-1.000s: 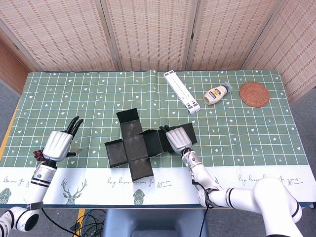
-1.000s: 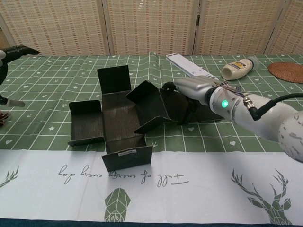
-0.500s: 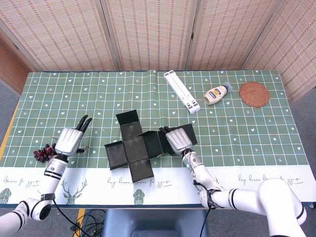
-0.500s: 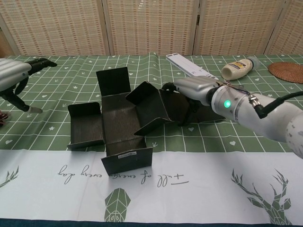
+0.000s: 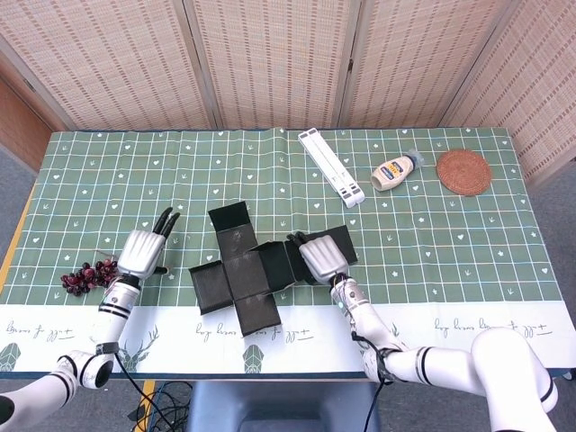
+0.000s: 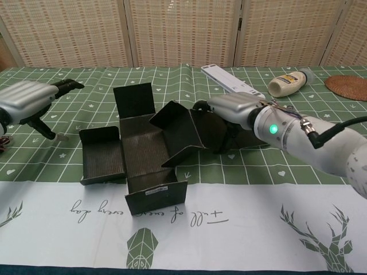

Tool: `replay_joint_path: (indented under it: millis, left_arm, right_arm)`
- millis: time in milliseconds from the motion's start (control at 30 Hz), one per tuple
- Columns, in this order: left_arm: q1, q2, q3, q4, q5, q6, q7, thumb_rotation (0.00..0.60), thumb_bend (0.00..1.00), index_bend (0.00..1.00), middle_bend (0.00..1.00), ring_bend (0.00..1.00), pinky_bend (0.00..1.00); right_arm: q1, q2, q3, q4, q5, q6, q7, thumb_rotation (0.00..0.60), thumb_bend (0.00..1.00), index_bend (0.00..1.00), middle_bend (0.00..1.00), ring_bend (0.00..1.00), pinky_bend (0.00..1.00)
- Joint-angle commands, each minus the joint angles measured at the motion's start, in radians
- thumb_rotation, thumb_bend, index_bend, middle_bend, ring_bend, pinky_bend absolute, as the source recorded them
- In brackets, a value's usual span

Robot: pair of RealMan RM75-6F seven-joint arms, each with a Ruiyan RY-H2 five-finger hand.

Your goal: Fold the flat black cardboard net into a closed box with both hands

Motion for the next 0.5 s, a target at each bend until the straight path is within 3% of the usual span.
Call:
replay_joint_path:
  millis: [33, 200, 300, 500]
  left_arm:
    - [-0.008, -0.014, 0.001, 0.011, -0.007, -0.009, -0.005, 0.600, 0.12, 0.00, 0.05, 0.75, 0.96]
    - [-0.014, -0.024, 0.010, 0.009, -0.003, -0.007, -0.011, 0.600, 0.12, 0.00, 0.05, 0.77, 0.96]
    - [-0.019, -0.032, 0.013, 0.014, -0.001, -0.006, -0.009, 0.600, 0.12, 0.00, 0.05, 0.71, 0.96]
    - [-0.025, -0.048, 0.020, 0.030, -0.004, -0.016, -0.010, 0.600, 0.12, 0.00, 0.05, 0.67, 0.96]
  right_arm:
    - [-0.003, -0.002, 0.006, -0.002, -0.006, 0.002, 0.000, 0.600, 0.26, 0.21, 0.30, 0.81, 0.95]
    - [-0.006, -0.002, 0.014, -0.008, -0.012, 0.001, -0.005, 0.600, 0.26, 0.21, 0.30, 0.81, 0.95]
    - [-0.009, -0.002, 0.019, -0.010, -0.016, 0.002, -0.007, 0.600, 0.26, 0.21, 0.30, 0.81, 0.95]
    - [-0.014, -0.001, 0.024, -0.013, -0.025, 0.003, -0.010, 0.600, 0.26, 0.21, 0.30, 0.82, 0.95]
